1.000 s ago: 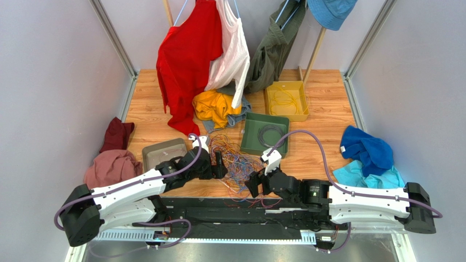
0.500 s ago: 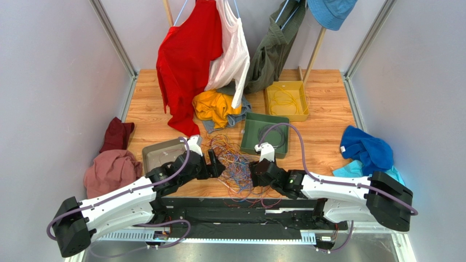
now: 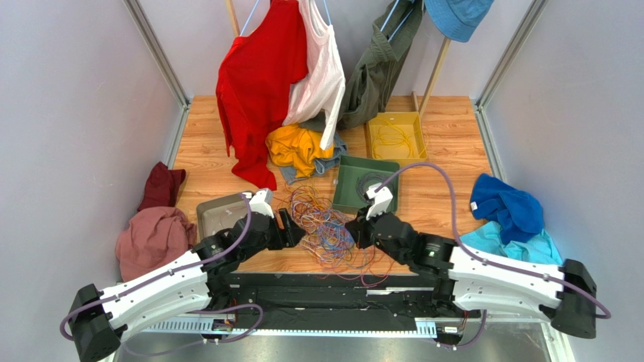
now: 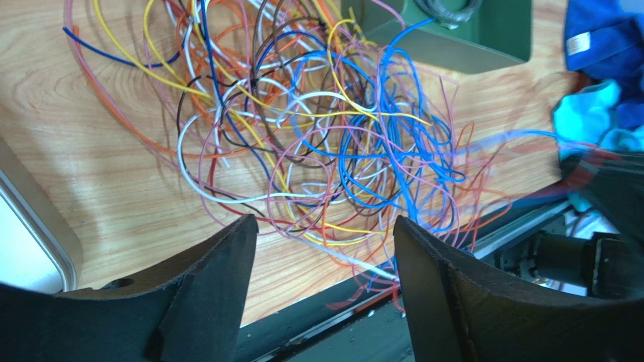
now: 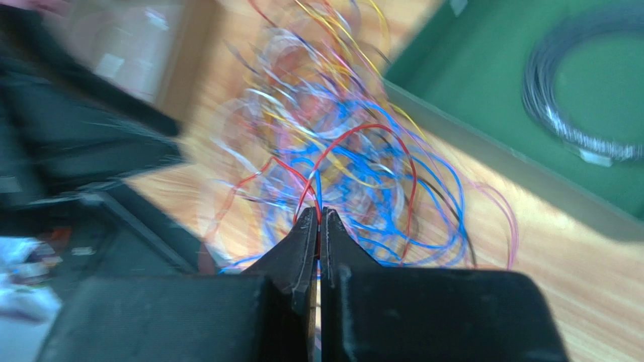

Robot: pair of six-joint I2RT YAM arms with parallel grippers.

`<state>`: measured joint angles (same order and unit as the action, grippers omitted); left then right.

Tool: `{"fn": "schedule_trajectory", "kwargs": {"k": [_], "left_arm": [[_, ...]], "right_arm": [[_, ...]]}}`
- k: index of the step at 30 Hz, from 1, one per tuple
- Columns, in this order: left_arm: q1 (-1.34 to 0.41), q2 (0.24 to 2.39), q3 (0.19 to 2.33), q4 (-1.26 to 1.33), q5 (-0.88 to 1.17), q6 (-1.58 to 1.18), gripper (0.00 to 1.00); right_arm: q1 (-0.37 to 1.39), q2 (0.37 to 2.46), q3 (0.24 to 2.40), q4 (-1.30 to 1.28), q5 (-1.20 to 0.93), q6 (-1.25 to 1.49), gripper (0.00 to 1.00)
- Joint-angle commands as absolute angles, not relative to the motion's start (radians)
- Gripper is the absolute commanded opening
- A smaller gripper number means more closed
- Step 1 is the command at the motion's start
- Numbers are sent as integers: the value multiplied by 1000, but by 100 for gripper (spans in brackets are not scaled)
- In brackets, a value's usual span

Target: Untangle the cables

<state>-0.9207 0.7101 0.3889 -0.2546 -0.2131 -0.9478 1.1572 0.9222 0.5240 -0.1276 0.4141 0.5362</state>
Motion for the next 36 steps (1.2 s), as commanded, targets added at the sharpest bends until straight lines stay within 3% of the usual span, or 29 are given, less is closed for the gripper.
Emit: {"fn": "schedule_trajectory", "kwargs": {"k": [1,7,12,15,16,20,28,36], "left_arm": [[-923,667,397,-235,-235,-933,74],[-923,592,388,-195,-233,-923,75],[-923,439,361,-121,-207,-864,77],[-923,318,353,-120,-245,-845,89],[-923,292,356,-138,-270,-841,99],[-923,175,374,-141,-287,-778,99],[-923,259,426,-6,-80,-683,99],[-923,377,361,286,148,-681,99]], "right_arm": [[1196,792,718,-225,407,459,0],[1223,759,953,-340,272,407,0],[1256,767,1026,-380,229,391,0],[1262,759,1000,-373,230,406,0],[1261,756,990,-368,232,410,0],[1261,753,962,-350,236,410,0],[1261,764,917,-325,236,422,0],[1261,759,897,-322,238,433,0]]}}
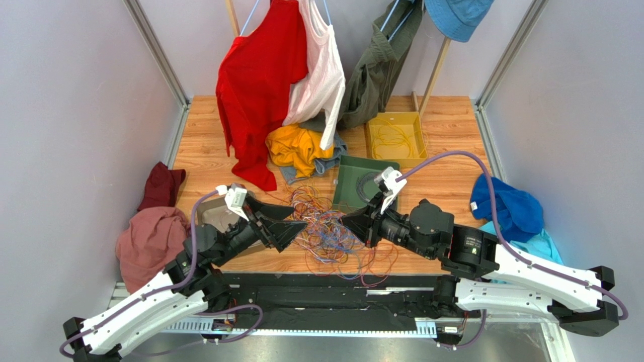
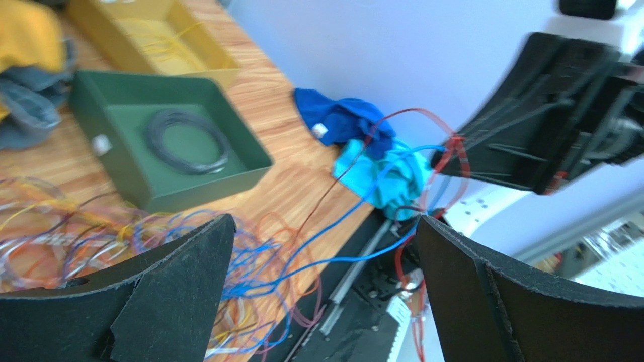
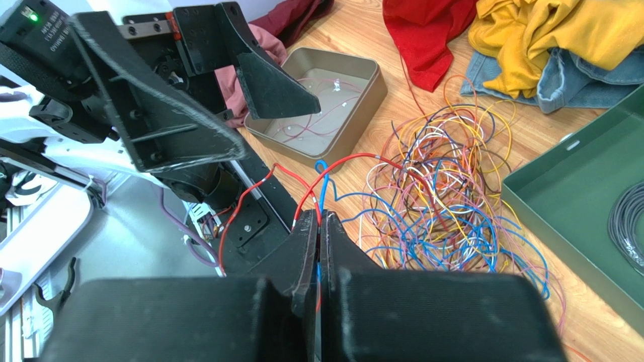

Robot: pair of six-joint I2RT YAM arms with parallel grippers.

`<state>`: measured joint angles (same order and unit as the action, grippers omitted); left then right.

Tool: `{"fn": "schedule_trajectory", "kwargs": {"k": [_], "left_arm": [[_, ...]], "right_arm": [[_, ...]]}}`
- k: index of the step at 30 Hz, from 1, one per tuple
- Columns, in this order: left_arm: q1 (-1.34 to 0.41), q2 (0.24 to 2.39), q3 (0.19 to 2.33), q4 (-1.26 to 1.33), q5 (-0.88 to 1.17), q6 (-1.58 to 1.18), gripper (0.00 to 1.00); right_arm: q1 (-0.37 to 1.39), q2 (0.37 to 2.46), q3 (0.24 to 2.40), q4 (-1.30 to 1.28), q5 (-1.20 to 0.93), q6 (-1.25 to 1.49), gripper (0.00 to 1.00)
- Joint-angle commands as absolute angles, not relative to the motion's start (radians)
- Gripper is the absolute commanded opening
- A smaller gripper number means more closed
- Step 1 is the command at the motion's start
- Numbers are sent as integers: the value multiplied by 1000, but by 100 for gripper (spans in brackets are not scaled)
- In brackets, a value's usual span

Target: Untangle the cables

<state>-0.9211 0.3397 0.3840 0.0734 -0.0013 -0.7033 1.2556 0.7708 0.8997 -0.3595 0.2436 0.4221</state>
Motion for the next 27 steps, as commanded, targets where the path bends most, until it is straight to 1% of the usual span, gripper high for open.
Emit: {"fn": "schedule_trajectory", "kwargs": {"k": [1,6,9,10,12,15,16,17,18,19,22,23,24,25,26,27], "left_arm": [[-923,386,353,308,165,-687,99],[-923,452,331,386,264,-701,97],[-925,483,319,413,302,-710,93],[-925,489,316,416,308,-712,89],[-925,500,302,434,328,-713,86],[-927,502,291,468,362,-719,71],[-927,500,294,468,367,-716,53],[-927,499,302,466,373,-713,41],[-927,496,311,441,373,-710,16],[-927,482,349,402,362,-700,0],[-927,421,446,172,282,-642,0],[-927,405,536,113,250,-623,0],[-927,390,593,-32,160,-603,0],[-927,379,718,-102,111,-562,0],[-927,382,785,-217,65,-540,0],[-927,391,854,-265,2,-519,0]], "right_arm": [[1261,758,894,-324,241,434,0],[1261,765,890,-316,241,433,0],[1262,770,884,-307,238,434,0],[1261,772,882,-301,238,436,0],[1261,776,879,-296,236,437,0],[1261,776,873,-295,239,437,0],[1261,776,873,-296,242,437,0],[1261,775,870,-298,245,439,0],[1261,775,871,-299,247,439,0],[1261,772,868,-305,253,437,0],[1261,755,842,-319,276,440,0],[1261,740,833,-324,284,445,0],[1262,730,818,-327,294,446,0],[1261,721,804,-330,317,449,0],[1261,704,770,-333,327,456,0],[1261,697,753,-333,334,460,0]]}}
